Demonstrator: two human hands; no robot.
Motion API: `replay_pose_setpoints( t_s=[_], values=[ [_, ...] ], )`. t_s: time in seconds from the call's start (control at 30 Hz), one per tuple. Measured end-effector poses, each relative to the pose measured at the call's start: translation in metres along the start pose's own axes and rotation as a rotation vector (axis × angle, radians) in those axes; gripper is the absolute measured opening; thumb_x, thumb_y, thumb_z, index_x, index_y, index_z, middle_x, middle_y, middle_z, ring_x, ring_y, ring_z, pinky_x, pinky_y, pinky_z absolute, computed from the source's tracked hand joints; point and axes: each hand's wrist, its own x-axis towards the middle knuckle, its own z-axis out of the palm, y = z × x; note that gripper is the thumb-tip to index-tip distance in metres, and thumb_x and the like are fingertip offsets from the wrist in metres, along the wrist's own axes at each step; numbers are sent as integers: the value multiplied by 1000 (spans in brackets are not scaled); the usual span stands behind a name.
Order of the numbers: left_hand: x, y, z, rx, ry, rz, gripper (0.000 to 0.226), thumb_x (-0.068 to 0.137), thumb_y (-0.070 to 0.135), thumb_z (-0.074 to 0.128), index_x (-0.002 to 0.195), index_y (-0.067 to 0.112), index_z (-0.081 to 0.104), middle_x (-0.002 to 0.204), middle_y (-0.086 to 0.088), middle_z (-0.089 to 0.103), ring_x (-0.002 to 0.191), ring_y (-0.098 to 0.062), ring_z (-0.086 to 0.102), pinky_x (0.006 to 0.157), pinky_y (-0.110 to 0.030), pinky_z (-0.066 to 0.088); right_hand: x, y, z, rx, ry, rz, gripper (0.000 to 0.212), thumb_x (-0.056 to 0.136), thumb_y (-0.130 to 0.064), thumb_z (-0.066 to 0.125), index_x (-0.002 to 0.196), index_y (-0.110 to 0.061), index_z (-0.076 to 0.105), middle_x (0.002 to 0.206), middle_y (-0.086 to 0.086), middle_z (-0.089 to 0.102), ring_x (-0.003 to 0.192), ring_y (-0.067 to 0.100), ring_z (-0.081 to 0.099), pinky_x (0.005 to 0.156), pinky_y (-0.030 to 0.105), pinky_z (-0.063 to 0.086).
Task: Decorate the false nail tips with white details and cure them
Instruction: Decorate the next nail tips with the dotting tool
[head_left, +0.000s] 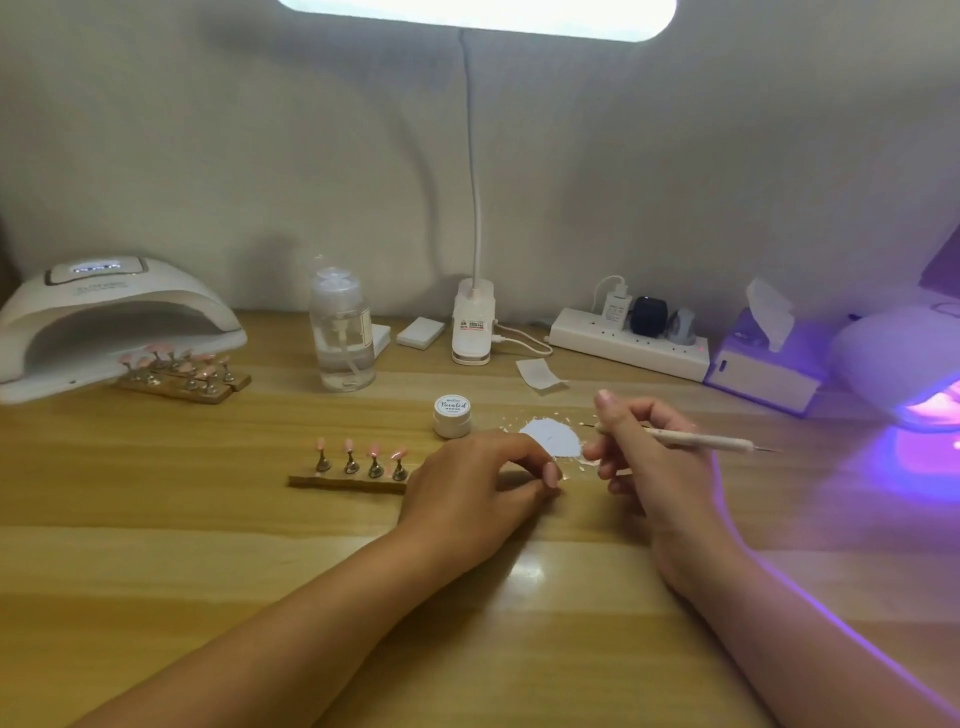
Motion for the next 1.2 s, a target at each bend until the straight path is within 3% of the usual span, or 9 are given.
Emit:
replay_pose_setpoints(
  t_s=[0.1,0.23,0.43,0.93,1.2],
  values=[
    [0,-1,1,9,-6,-6,7,86,40,66,85,46,62,94,38,63,69,11,51,64,-26,37,-2,1,3,14,-46,20,20,91,-26,70,85,-14,54,62,5,70,46,8,55,42,18,43],
    [0,-3,1,8,-6,-4,10,85,39,66,85,47,60,92,38,62,65,7,52,61,-27,35,-4,4,10,-66,-106,43,23,82,-6,63,67,-12,47,47,6,58,38,11,45,38,18,36],
    [1,-2,1,-6,0,3,12,84,40,68,78,48,61,87,36,62,64,11,51,59,-27,33,-2,7,10,-132,-61,8,37,77,-6,60,50,-22,43,40,6,52,36,13,40,36,17,30],
    [1,-2,2,10,5,2,13,84,38,69,77,46,62,87,36,63,64,13,51,57,-24,31,-2,6,10,-172,-104,5,25,80,-7,62,62,-15,46,46,9,59,38,13,47,38,21,36],
    [1,-2,2,4,9,2,11,84,39,69,78,45,62,88,36,63,64,11,51,58,-25,33,-2,7,11,-164,-89,2,29,78,-6,60,57,-19,44,45,10,58,37,13,45,37,20,34]
  ],
)
